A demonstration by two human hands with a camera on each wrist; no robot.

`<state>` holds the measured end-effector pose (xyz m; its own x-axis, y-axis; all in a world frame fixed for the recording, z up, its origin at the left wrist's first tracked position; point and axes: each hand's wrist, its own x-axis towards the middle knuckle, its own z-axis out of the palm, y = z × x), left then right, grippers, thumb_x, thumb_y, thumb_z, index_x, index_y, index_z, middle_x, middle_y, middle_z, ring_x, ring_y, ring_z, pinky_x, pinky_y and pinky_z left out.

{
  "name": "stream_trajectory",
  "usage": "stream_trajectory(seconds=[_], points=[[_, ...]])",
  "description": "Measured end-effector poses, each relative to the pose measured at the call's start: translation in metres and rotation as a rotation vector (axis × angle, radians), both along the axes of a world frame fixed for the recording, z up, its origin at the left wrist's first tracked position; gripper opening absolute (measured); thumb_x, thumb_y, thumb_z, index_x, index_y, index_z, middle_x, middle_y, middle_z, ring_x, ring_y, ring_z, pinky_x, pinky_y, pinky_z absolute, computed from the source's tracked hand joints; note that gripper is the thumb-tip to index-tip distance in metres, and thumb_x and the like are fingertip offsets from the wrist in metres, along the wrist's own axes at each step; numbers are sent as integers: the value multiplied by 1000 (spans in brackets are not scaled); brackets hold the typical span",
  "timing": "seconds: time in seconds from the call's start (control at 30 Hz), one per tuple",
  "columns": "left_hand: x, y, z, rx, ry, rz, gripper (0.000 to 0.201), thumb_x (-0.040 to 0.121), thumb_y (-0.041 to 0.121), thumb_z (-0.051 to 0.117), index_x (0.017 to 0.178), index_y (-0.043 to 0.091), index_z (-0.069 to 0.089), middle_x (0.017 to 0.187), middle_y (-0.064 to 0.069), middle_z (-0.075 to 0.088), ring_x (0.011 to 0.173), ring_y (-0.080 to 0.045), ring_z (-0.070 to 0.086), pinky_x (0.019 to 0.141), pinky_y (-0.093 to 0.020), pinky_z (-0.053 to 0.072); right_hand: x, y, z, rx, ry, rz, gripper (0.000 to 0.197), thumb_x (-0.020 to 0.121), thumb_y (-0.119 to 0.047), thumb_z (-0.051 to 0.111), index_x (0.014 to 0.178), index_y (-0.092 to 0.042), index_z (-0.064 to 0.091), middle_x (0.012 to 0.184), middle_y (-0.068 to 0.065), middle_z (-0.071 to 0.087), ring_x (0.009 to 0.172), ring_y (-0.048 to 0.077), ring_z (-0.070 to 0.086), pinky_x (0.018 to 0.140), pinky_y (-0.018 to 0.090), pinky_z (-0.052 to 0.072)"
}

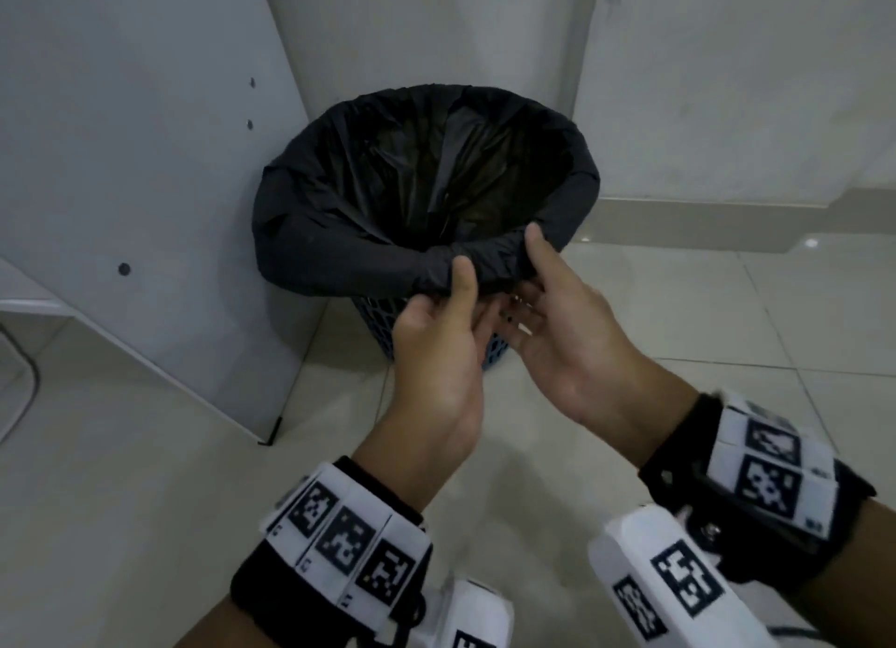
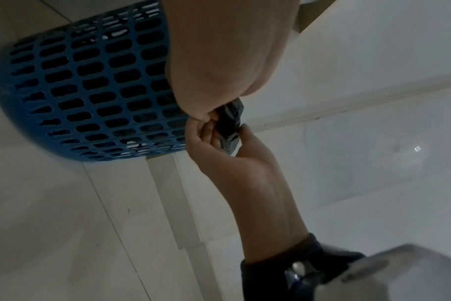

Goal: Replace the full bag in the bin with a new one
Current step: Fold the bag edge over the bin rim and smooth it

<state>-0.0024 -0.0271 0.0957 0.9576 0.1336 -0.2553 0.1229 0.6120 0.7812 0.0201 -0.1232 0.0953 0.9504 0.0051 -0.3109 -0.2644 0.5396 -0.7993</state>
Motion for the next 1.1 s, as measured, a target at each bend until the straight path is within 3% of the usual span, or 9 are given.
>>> stream_trajectory(seconds=[0.17, 0.33, 0.47, 0.57, 0.67, 0.77, 0.93, 1.0, 1.1], points=[[3, 1, 1, 8, 25, -29, 31, 102, 23, 55, 127, 5, 60, 122, -10, 71, 112, -16, 69, 100, -29, 53, 8, -6, 6, -6, 30, 21, 25, 98, -37, 59, 109, -18, 70, 102, 1, 76, 100, 15, 70, 92, 35, 56], [4, 0, 5, -5, 48, -26, 31, 102, 23, 55, 127, 5, 59, 118, -9, 72, 111, -17, 69, 103, -35, 52, 10, -6, 12, 2, 49, 14, 20, 97, -36, 57, 104, -21, 69, 78, -7, 75, 89, 14, 67, 88, 36, 55], [2, -2, 4, -13, 61, -33, 32, 101, 23, 56, 128, 6, 59, 117, -8, 73, 108, -16, 70, 101, -33, 53, 20, -8, 19, -70, 77, -27, 33, 93, -50, 60, 116, -26, 66, 101, -5, 76, 97, 14, 69, 86, 38, 57], [-1, 1, 1, -15, 101, 18, 33, 95, 33, 65, 122, 14, 64, 112, 0, 75, 103, -14, 72, 97, -32, 55, 30, -8, 20, -115, 109, -61, 33, 91, -46, 65, 115, -23, 65, 110, -1, 72, 101, 17, 67, 91, 40, 56], [-3, 17, -6, -72, 152, 185, 39, 89, 49, 68, 121, 27, 62, 120, 0, 69, 106, -14, 68, 90, -31, 57, 35, -9, 21, -101, 113, -85, 27, 91, -40, 67, 110, -21, 65, 108, 0, 72, 97, 16, 67, 77, 35, 57], [3, 37, -12, -161, 149, 267, 56, 90, 56, 63, 136, 25, 56, 126, -1, 65, 104, -11, 69, 86, -26, 58, 37, -9, 19, -98, 113, -112, 27, 91, -37, 68, 111, -19, 64, 106, 0, 71, 93, 15, 67, 65, 31, 55], [20, 52, -12, -217, 152, 219, 51, 99, 46, 53, 143, 19, 52, 134, -1, 61, 109, -11, 64, 72, -19, 58, 41, -11, 21, -70, 109, -119, 15, 94, -33, 65, 102, -20, 63, 98, 0, 71, 86, 14, 67, 62, 29, 55], [23, 50, -9, -194, 155, 185, 46, 102, 40, 51, 142, 16, 53, 128, -2, 63, 106, -12, 64, 73, -20, 57, 43, -15, 25, -55, 107, -130, 12, 95, -31, 64, 99, -20, 62, 97, 0, 69, 89, 16, 67, 67, 32, 57], [21, 39, -5, -156, 148, 98, 42, 104, 32, 49, 143, 15, 52, 126, -2, 64, 105, -12, 64, 85, -23, 56, 44, -22, 28, -96, 109, -194, 16, 95, -35, 61, 104, -22, 61, 106, 0, 67, 98, 18, 64, 81, 38, 57]])
